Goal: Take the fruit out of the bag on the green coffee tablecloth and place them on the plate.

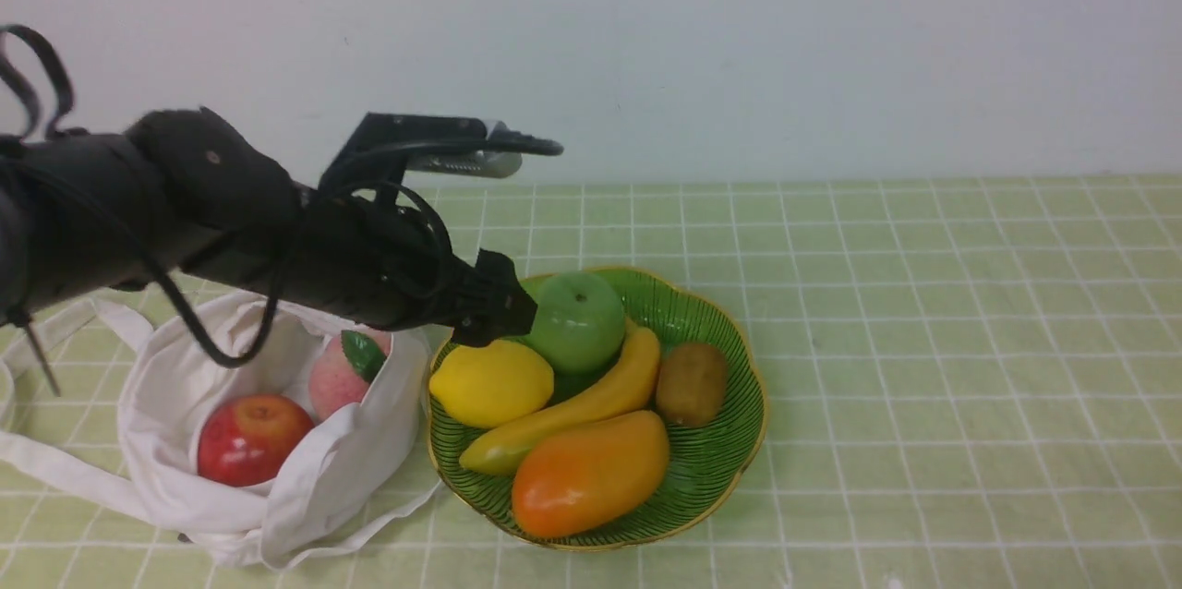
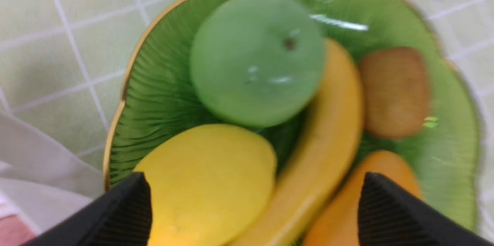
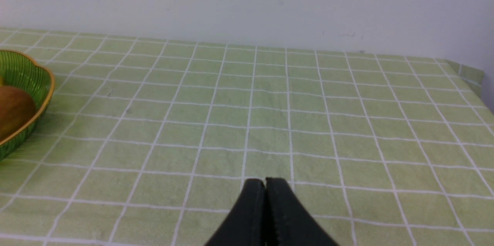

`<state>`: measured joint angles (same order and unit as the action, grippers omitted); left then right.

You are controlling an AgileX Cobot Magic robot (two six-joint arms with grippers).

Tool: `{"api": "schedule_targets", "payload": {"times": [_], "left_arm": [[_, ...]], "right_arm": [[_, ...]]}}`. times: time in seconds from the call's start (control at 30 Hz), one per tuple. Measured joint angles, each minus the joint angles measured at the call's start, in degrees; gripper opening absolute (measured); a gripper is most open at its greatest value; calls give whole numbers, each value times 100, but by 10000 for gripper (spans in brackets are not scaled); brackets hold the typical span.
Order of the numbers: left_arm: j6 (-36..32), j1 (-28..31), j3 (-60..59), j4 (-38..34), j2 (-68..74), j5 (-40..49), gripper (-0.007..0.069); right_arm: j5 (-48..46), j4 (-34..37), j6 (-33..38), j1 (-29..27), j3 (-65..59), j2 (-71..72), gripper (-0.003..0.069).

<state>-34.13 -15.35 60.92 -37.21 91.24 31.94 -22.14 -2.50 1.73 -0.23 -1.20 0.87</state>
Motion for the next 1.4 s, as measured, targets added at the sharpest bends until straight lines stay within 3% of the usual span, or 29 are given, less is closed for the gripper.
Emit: {"api": "schedule_targets", "payload": {"times": [0.03, 0.07, 0.2, 0.23, 0.3, 0.67, 1.0, 1.27, 1.4], "left_arm": [[22, 0, 0, 344, -468, 388, 529], [51, 0, 0, 381, -579, 436, 515], [709, 0, -128, 800, -1824, 1284, 120], [856, 0, -260, 803, -2255, 1378, 52], [965, 0, -559, 704, -2983, 1417, 7], [993, 0, -2007, 142, -5412, 829, -8], [454, 0, -2141, 94, -6499, 790, -8], [549, 0, -2476, 815, -7119, 165, -8], [1513, 17, -3156, 1696, -7597, -257, -8]], "right_arm": [[0, 0, 0, 0, 0, 0, -13], [0, 0, 0, 0, 0, 0, -13], [0, 0, 0, 0, 0, 0, -13], [0, 0, 0, 0, 0, 0, -13], [0, 0, 0, 0, 0, 0, -13], [0, 0, 5, 0, 0, 0, -13], [0, 0, 23, 0, 0, 0, -13], [0, 0, 23, 0, 0, 0, -13], [0, 0, 23, 0, 0, 0, -13]]}}
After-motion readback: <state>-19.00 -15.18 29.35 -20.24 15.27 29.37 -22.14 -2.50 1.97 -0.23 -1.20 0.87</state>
